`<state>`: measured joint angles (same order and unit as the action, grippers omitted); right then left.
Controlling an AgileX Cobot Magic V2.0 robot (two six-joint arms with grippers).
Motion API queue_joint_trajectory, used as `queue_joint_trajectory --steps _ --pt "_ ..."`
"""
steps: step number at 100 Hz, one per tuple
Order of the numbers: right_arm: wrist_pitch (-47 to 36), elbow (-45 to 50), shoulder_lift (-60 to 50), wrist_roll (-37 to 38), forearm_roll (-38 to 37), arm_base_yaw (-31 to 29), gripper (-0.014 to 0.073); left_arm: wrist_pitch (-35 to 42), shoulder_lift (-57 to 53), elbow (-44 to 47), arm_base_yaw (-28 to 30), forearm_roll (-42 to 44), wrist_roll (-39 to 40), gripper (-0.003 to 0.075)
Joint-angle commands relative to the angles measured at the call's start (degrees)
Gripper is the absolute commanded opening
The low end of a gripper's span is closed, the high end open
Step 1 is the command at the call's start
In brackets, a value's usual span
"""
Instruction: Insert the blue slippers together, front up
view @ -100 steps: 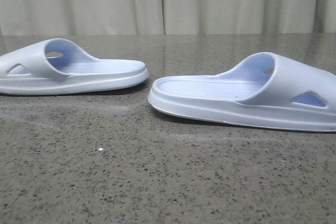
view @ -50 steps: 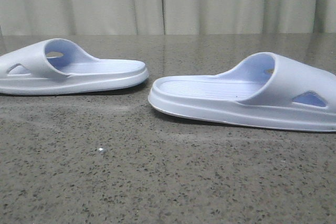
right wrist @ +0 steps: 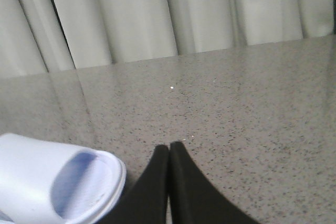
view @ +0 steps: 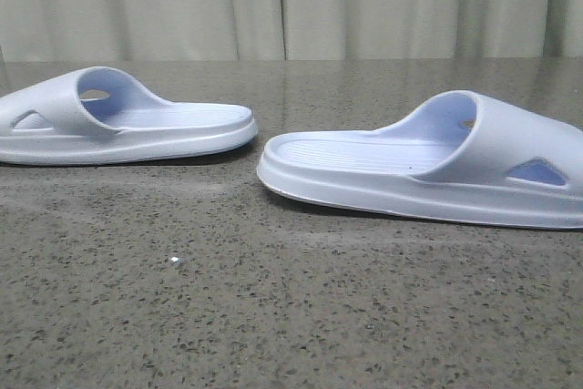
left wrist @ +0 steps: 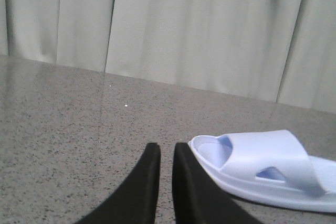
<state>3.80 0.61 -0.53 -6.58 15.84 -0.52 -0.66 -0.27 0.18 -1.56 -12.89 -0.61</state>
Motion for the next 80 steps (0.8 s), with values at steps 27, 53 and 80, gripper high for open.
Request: queue_joint_trajectory --steps 27,53,80 --pt "0.2 -2.0 -0.8 -0.2 27.6 -0.3 -0.0079 2.0 -1.5 -1.7 0.1 -30.5 0.3 0.0015" --pt "13.1 -13.6 12.0 -0.3 20.6 -0.3 -0.0078 -9.0 11.0 -17.2 0.1 -13.3 0.3 0.0015" --pt "23.6 -25.0 33.5 -2.6 17.5 -0.3 -0.0064 -21.3 30.0 -29.4 0.1 -6.1 -4.8 0.0020"
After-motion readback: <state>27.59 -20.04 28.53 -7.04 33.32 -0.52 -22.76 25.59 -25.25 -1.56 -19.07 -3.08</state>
